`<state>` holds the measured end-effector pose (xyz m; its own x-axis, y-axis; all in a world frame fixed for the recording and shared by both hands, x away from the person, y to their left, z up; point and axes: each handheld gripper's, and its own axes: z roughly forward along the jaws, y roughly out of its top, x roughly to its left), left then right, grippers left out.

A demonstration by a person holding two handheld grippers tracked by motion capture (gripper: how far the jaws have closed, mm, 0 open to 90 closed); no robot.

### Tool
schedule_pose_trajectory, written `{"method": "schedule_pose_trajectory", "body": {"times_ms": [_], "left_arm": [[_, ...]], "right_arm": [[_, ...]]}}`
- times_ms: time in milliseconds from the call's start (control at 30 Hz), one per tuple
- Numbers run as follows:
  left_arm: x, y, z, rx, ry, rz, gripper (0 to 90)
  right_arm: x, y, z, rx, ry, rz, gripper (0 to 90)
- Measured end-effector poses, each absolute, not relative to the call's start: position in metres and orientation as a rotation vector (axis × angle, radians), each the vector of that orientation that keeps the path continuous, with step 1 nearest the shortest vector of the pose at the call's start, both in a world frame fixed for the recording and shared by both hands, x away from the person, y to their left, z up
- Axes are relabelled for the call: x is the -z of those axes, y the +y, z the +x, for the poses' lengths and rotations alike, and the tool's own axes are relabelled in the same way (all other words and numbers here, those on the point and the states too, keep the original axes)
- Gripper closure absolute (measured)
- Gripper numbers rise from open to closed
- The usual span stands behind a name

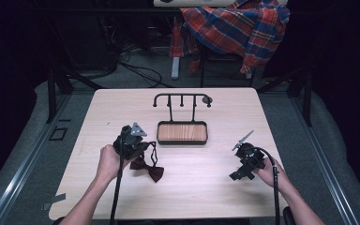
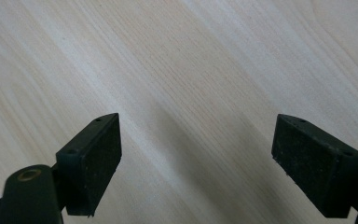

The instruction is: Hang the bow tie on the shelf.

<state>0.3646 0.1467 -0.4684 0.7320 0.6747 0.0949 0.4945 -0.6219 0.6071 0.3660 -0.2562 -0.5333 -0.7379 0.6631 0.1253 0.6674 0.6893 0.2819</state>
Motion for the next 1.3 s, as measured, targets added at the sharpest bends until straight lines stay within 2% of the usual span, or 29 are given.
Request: {"method": "schedule_pose_trajectory", "body": {"times_ms": [1300], "left_arm": [[0.432, 0.145, 0.4, -0.506, 0.858, 2.297, 89.0]], "right_arm": [[0.534, -0.253, 0.366, 0.455, -2.894, -1.111, 15.8]]}}
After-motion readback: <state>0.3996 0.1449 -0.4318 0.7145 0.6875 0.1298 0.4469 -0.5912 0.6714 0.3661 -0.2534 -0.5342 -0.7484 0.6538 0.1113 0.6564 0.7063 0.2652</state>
